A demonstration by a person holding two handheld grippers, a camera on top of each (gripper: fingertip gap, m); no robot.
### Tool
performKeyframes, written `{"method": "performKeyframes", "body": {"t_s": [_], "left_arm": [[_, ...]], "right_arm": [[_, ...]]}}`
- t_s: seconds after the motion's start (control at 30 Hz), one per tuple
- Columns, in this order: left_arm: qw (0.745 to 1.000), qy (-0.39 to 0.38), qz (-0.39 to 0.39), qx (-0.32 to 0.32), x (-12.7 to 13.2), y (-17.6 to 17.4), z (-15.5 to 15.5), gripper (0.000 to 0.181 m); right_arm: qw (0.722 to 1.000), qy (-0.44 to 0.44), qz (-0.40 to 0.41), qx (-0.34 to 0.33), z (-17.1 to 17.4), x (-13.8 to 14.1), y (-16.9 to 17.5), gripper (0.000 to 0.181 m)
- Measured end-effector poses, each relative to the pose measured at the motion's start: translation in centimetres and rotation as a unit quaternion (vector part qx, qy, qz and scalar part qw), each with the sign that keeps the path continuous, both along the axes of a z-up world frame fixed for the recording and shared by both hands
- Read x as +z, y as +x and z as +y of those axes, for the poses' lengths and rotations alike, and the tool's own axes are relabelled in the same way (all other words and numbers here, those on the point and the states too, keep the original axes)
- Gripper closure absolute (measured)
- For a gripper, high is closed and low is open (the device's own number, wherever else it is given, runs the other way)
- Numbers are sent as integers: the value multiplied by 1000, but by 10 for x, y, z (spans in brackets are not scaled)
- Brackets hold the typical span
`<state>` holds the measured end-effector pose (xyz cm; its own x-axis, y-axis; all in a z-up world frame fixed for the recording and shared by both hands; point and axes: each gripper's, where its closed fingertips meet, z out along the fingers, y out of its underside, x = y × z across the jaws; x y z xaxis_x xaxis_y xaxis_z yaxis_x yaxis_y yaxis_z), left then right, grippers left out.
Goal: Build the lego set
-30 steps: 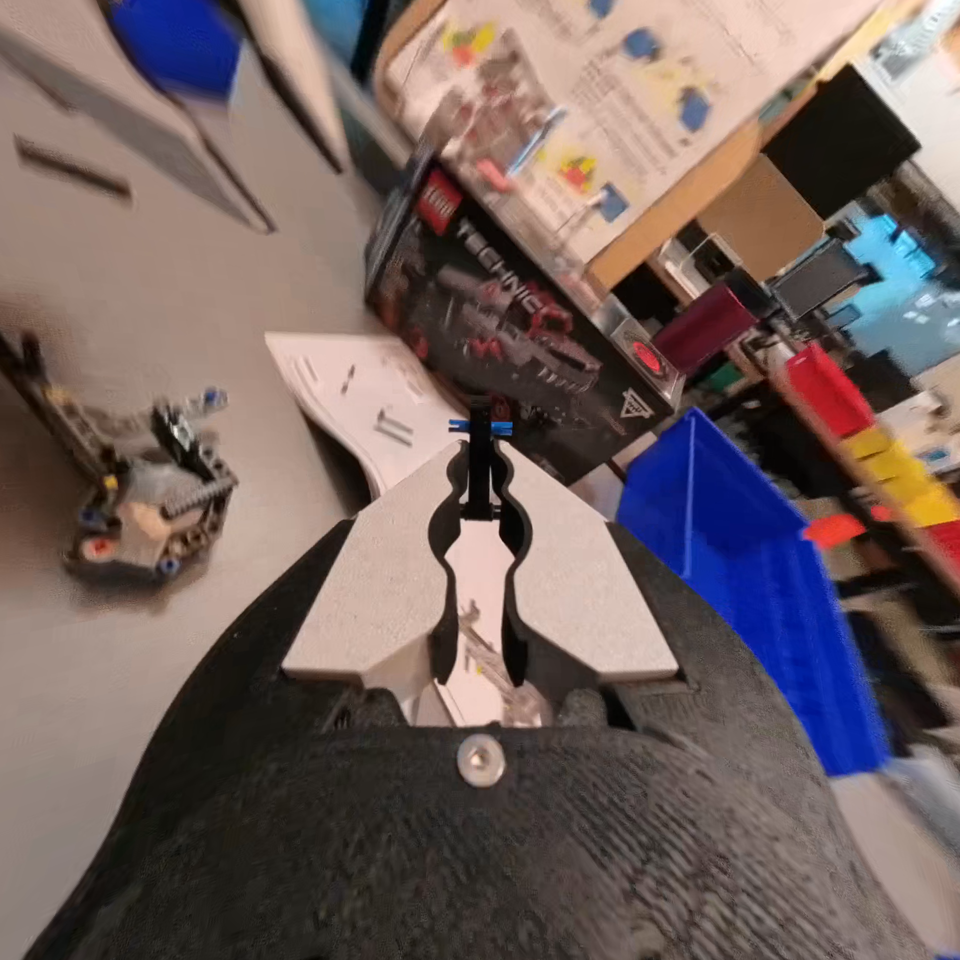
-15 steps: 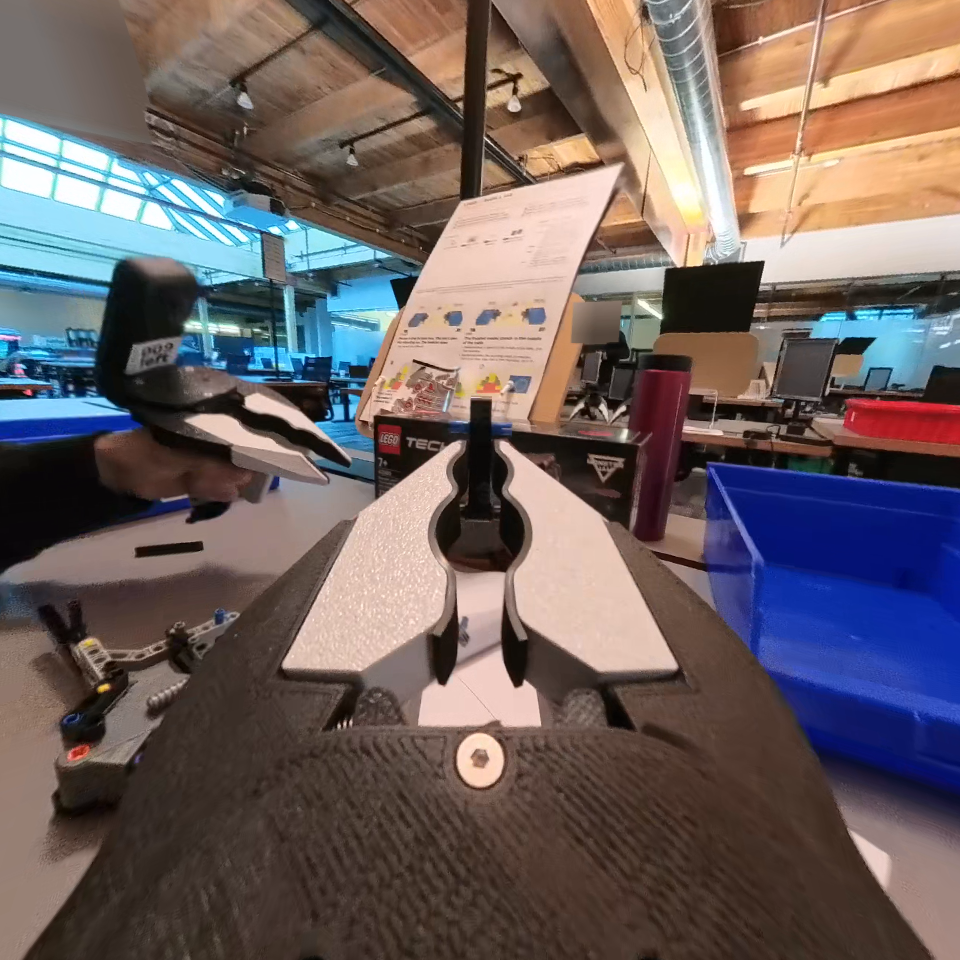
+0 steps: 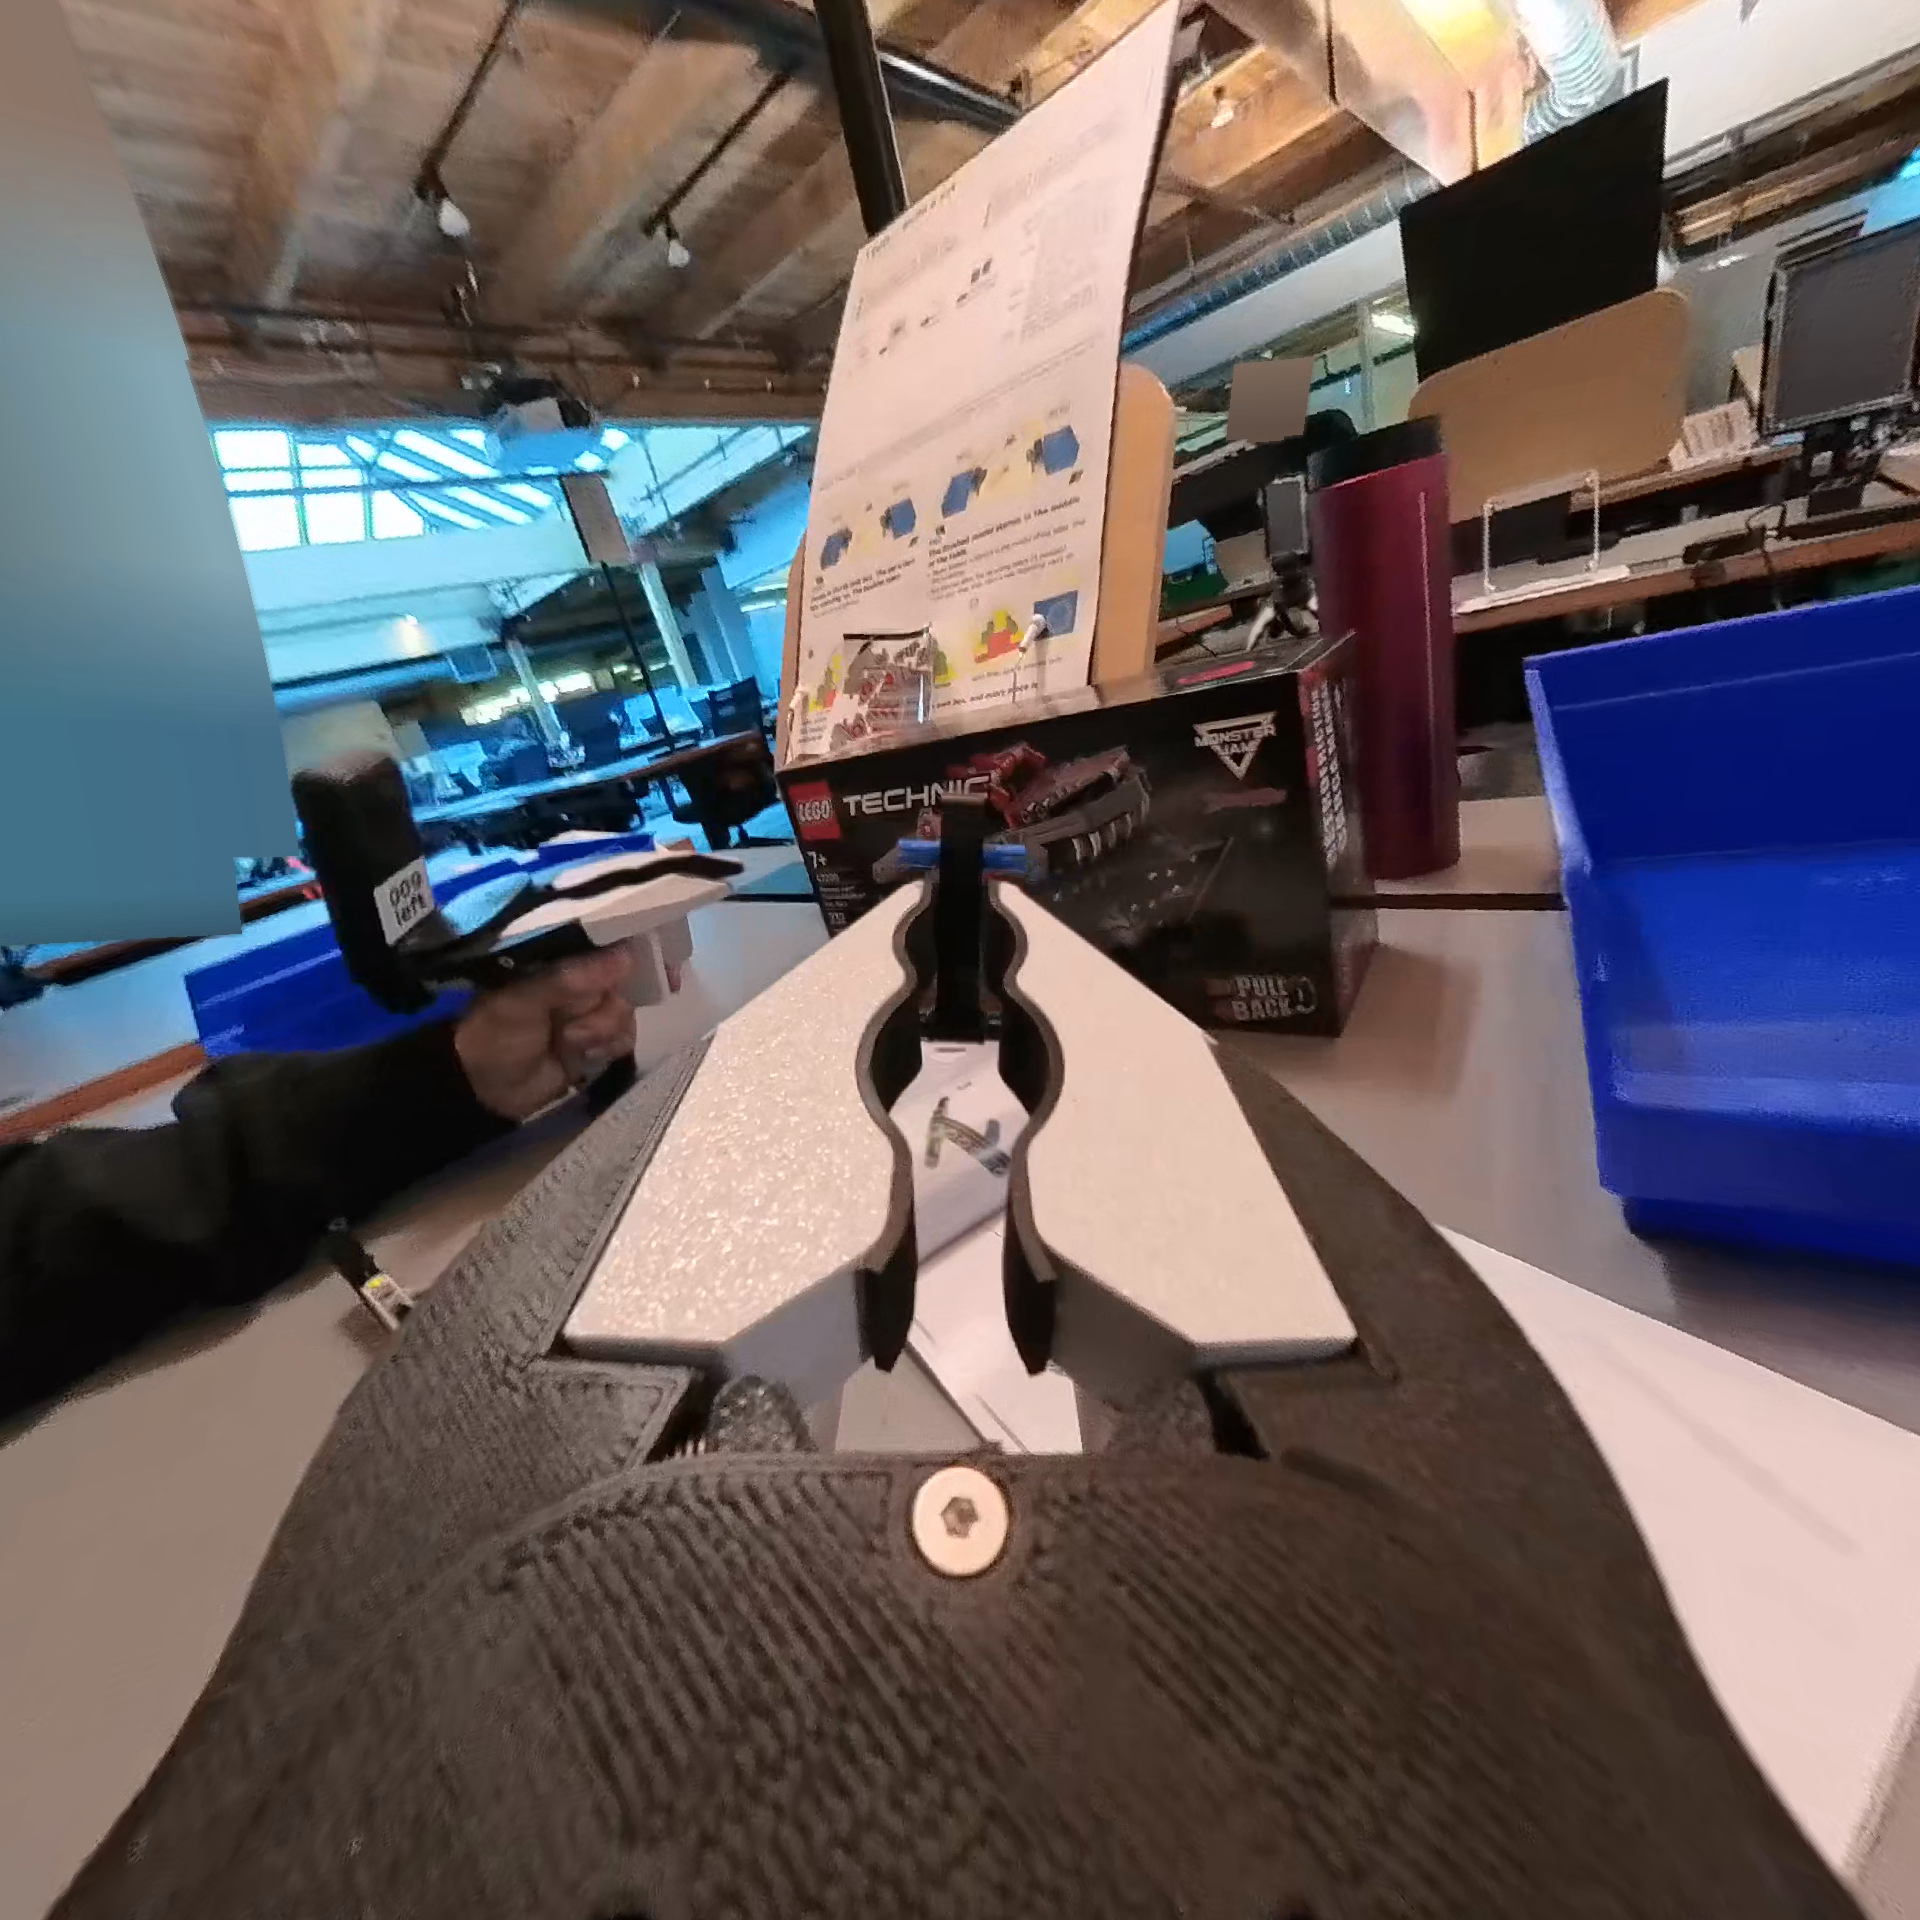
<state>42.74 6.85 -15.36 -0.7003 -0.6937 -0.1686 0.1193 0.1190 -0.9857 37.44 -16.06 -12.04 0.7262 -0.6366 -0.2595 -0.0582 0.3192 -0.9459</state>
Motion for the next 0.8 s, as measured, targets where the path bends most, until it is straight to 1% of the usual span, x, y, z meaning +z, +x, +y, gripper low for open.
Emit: {"method": "performKeyframes", "body": {"t_s": [0.1, 0.17, 0.3, 0.37, 0.47, 0.57, 0.7, 0.8], "left_arm": [[1000, 0, -18, 0, 3, -3, 0, 169], [1000, 5, -19, 5, 2, -2, 0, 170], [999, 41, 7, -19, -10, -2, -11, 170], [998, 60, 16, -26, -15, -2, -16, 170], [995, 90, 16, -34, -23, -4, -22, 170], [992, 124, 4, -32, -29, -6, -27, 169], [988, 152, 1, -29, -35, -6, -31, 169], [988, 149, 4, -31, -35, -6, -31, 169]], "right_arm": [[999, 14, 35, -4, -5, -8, 5, 177], [998, 33, 44, 2, -6, -8, 5, 176], [998, 47, 45, -11, -11, -6, 7, 176], [998, 38, 49, -23, -13, -9, 9, 177], [997, 19, 46, -63, -18, -11, 14, 176], [996, 6, 25, -87, -18, -6, 14, 176], [995, -34, 16, -90, -8, -8, 14, 176], [993, -65, 7, -97, -3, -10, 14, 176]]}}
